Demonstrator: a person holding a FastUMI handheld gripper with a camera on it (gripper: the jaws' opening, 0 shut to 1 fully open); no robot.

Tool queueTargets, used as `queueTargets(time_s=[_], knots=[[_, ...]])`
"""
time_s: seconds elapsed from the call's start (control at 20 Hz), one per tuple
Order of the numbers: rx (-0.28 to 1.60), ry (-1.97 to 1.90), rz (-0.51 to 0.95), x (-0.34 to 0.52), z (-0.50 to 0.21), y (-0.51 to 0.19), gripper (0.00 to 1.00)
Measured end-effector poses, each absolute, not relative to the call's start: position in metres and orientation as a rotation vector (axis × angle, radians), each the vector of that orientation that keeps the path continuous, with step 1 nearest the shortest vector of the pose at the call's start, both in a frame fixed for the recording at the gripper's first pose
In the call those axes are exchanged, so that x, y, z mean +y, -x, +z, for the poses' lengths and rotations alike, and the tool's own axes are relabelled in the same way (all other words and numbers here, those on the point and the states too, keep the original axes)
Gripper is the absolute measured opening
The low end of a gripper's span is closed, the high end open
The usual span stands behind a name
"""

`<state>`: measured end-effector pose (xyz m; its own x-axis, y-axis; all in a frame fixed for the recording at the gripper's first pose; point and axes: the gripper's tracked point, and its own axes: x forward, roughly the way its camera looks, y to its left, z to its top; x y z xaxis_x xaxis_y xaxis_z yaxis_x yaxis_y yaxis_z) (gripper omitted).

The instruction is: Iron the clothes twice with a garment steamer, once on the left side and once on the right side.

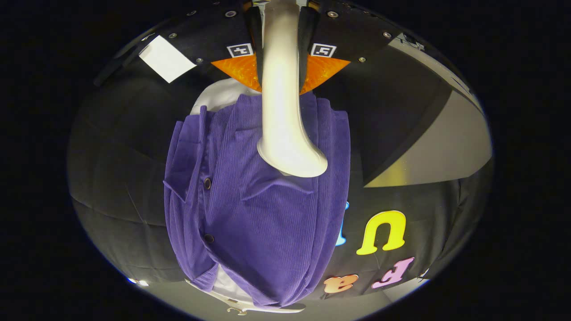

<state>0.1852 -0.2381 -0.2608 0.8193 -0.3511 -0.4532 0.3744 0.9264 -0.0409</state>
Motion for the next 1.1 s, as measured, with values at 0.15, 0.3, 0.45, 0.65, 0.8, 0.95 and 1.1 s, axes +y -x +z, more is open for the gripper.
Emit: queueTargets(time_s=[0.15, 0.3, 0.45, 0.65, 0.8, 0.95, 1.1], knots=[[0.514, -0.054, -0.405, -0.237, -0.278, -0.172, 0.33], [0.544, -0.072, -0.434, -0.236, -0.28, -0.158, 0.32], [0.518, -0.095, -0.504, -0.247, -0.265, -0.142, 0.32], [0.466, -0.068, -0.602, -0.273, -0.22, -0.138, 0.32], [0.383, -0.052, -0.639, -0.296, -0.17, -0.134, 0.32], [0.287, -0.05, -0.632, -0.313, -0.12, -0.126, 0.32], [0.218, -0.026, -0.611, -0.33, -0.079, -0.123, 0.32]])
